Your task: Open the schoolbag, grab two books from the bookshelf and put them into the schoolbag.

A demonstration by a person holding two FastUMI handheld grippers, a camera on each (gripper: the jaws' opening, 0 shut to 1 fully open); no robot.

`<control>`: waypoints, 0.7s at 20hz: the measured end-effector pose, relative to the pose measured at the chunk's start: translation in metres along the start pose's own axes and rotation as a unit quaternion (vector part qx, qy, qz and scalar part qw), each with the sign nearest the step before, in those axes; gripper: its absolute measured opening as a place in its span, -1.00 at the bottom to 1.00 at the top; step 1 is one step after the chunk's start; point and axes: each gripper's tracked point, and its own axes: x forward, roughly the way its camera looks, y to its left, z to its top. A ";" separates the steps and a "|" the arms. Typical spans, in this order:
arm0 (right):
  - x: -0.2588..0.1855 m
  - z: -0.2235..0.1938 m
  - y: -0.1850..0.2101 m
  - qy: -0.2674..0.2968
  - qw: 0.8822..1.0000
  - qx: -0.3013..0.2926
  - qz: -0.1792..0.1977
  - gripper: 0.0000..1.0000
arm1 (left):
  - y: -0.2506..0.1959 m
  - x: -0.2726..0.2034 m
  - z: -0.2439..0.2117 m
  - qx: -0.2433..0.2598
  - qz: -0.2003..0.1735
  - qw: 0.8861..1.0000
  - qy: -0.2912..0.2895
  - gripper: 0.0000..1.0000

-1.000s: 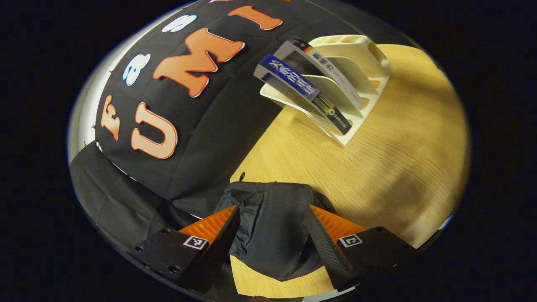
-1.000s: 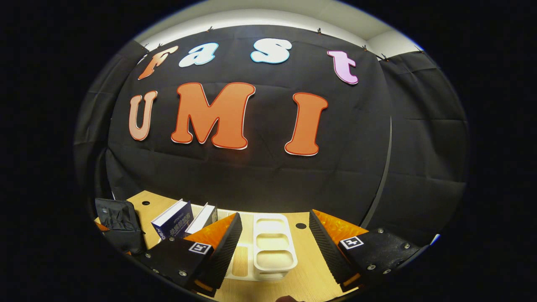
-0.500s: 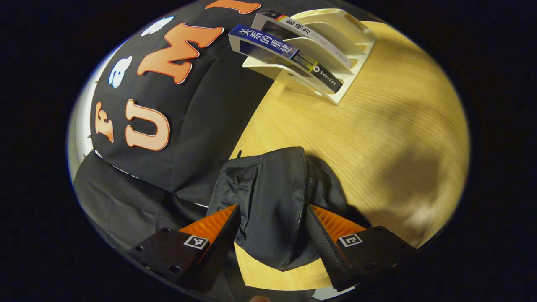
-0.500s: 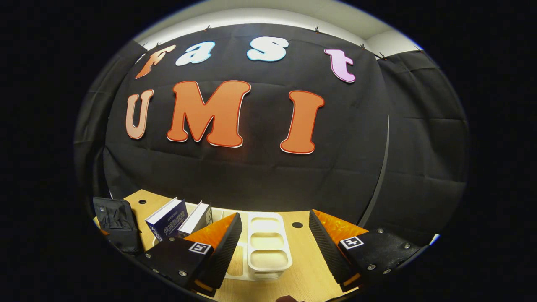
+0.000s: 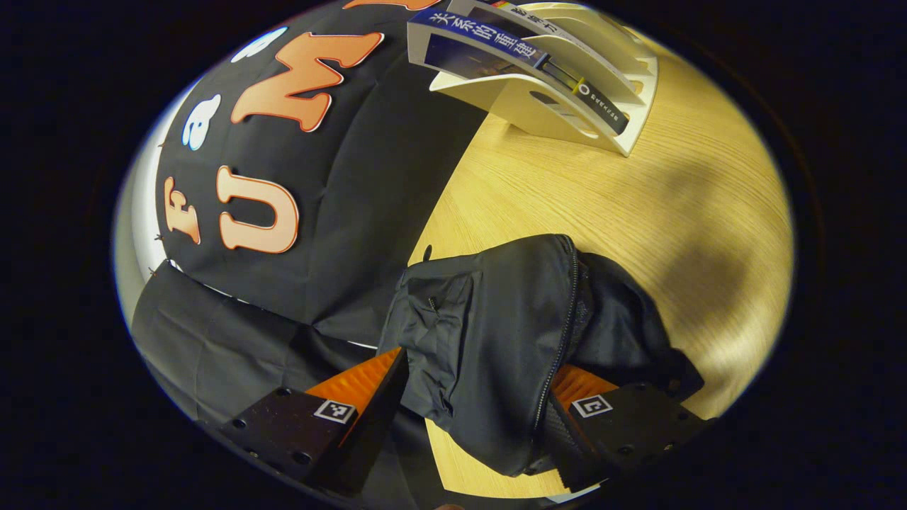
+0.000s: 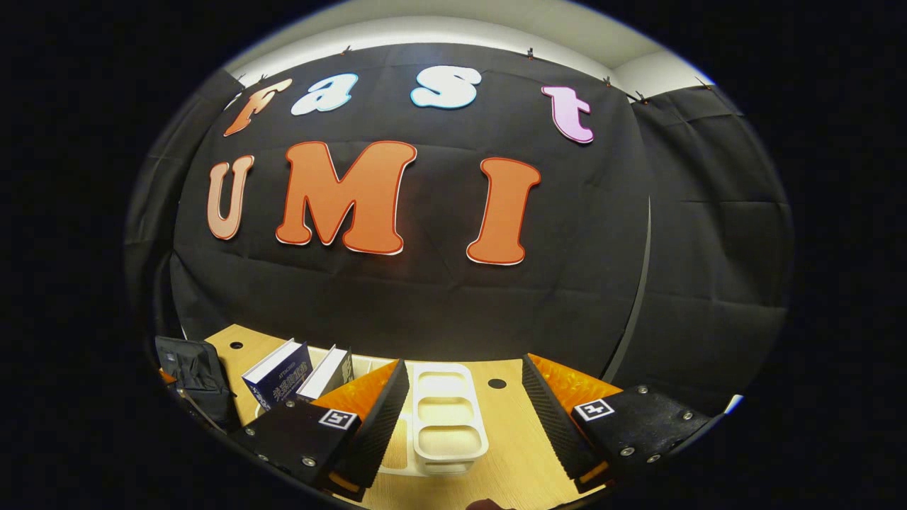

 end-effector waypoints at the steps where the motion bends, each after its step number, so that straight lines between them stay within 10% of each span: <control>1: 0.000 0.000 -0.001 -0.001 1.000 0.000 -0.001 0.90 | 0.001 0.006 0.001 0.004 -0.006 1.000 0.000 0.89; 4: -0.001 0.002 -0.002 -0.001 1.000 -0.001 -0.006 0.90 | 0.008 0.012 0.003 0.002 -0.026 1.000 0.000 0.89; 6: -0.001 0.004 -0.002 -0.001 1.000 -0.005 -0.009 0.90 | 0.018 0.016 0.005 -0.008 -0.035 0.999 -0.003 0.27; 9: 0.002 0.004 0.003 0.005 1.000 -0.015 -0.002 0.90 | 0.034 0.016 0.007 -0.033 -0.071 0.997 -0.001 -0.04; 11: 0.004 0.004 0.010 0.012 0.999 -0.029 0.010 0.90 | 0.045 0.018 0.010 -0.052 -0.100 0.994 0.002 -0.71; 14: 0.008 -0.002 0.033 0.039 0.997 -0.050 0.049 0.90 | 0.060 0.016 0.013 -0.077 -0.137 0.988 0.007 -0.83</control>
